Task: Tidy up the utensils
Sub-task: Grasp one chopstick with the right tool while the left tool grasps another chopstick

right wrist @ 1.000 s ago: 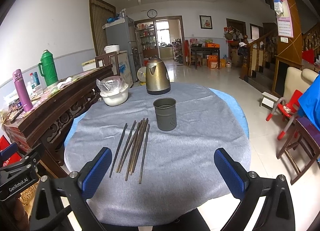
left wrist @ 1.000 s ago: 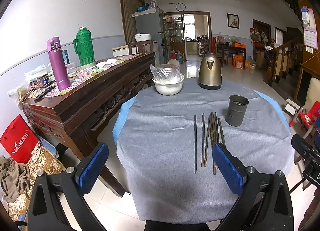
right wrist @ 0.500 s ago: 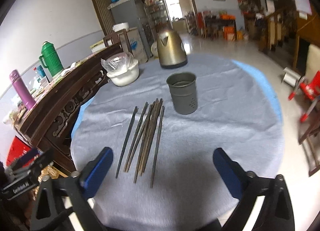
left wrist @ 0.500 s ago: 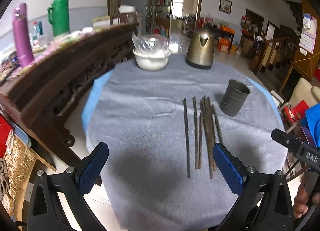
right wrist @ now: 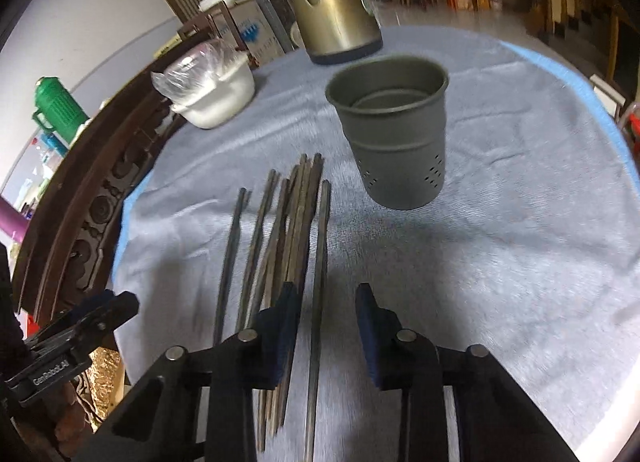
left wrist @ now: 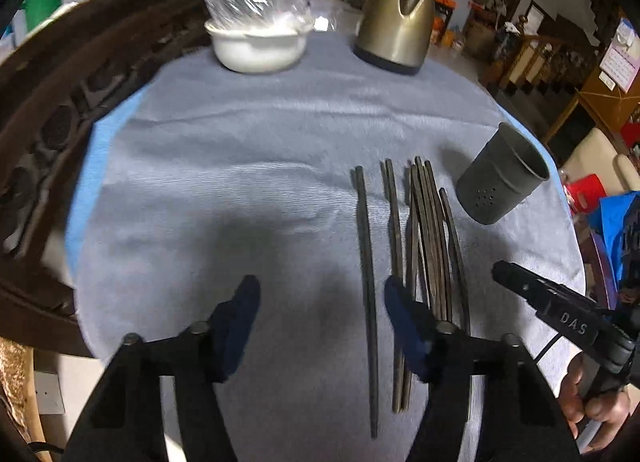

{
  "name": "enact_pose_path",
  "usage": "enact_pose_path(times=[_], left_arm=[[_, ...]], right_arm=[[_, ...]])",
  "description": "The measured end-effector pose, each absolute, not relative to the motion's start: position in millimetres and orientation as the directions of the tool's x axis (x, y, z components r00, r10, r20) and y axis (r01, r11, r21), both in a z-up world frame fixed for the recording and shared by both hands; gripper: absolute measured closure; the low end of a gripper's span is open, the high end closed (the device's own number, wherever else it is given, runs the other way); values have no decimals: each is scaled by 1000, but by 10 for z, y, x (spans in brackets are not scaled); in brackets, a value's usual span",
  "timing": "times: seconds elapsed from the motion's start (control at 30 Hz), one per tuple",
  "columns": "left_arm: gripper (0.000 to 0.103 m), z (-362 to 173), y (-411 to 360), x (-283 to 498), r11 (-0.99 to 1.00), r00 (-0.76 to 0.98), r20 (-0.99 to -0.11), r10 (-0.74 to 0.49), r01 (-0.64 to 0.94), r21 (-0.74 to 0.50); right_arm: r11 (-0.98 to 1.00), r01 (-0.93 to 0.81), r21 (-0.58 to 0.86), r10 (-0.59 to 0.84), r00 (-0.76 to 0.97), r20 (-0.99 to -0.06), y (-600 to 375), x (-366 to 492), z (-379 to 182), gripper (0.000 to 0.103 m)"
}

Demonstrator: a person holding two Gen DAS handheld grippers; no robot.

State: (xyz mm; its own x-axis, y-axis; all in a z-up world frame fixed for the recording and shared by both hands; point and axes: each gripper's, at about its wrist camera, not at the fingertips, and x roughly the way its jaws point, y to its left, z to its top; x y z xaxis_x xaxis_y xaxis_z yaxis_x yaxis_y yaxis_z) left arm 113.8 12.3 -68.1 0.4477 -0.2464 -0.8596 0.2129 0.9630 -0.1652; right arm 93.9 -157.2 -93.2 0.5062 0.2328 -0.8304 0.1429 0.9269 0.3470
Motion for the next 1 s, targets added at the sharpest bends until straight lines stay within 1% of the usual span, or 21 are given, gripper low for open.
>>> enact_pose_path(times=[0.03, 0.1, 0.37, 0.43, 0.47, 0.53, 0.57, 0.63, 0.67, 0.77, 0.87, 1.0], left_arm=[[49, -714, 87, 1191, 961, 433, -866, -249, 219, -167], [49, -770, 30, 1290, 957, 404, -877, -261, 226, -181], [50, -923, -120, 1578, 949, 337, -900, -276, 243, -200], [51, -941, -169, 1622, 946, 328, -902, -282, 253, -204], [53, -956, -185, 1648, 944, 320, -904, -285, 257, -207], [63, -997, -211, 1692, 939, 297, -907, -297, 261, -222], [65, -1021, -226, 1716, 937, 286, -909, -304, 261, -231], [76, -1063, -245, 1753, 935, 269, -911, -312, 259, -244], [78, -1087, -257, 1770, 933, 260, -913, -315, 258, -249], [93, -1156, -287, 1818, 933, 244, -916, -318, 254, -255], [95, -1182, -264, 1828, 927, 236, -911, -338, 249, -280], [96, -1219, -236, 1777, 930, 221, -918, -328, 244, -273]], right_arm=[[924, 151, 352, 236, 497, -835, -1580, 987, -982, 74], [918, 159, 364, 249, 484, -839, -1586, 1050, -1041, 76], [909, 172, 380, 274, 442, -854, -1546, 1274, -1214, 76], [912, 169, 375, 274, 430, -860, -1522, 1322, -1249, 79], [911, 170, 375, 277, 422, -864, -1513, 1339, -1269, 82], [908, 174, 382, 284, 415, -864, -1513, 1359, -1299, 85], [908, 173, 383, 285, 415, -864, -1515, 1366, -1303, 87], [906, 171, 387, 291, 412, -863, -1521, 1384, -1301, 90], [905, 169, 391, 297, 410, -863, -1524, 1391, -1301, 93], [910, 168, 379, 287, 404, -868, -1545, 1379, -1291, 95], [910, 173, 377, 286, 395, -873, -1620, 1314, -1285, 95], [912, 182, 369, 283, 373, -884, -1737, 1201, -1275, 95]])
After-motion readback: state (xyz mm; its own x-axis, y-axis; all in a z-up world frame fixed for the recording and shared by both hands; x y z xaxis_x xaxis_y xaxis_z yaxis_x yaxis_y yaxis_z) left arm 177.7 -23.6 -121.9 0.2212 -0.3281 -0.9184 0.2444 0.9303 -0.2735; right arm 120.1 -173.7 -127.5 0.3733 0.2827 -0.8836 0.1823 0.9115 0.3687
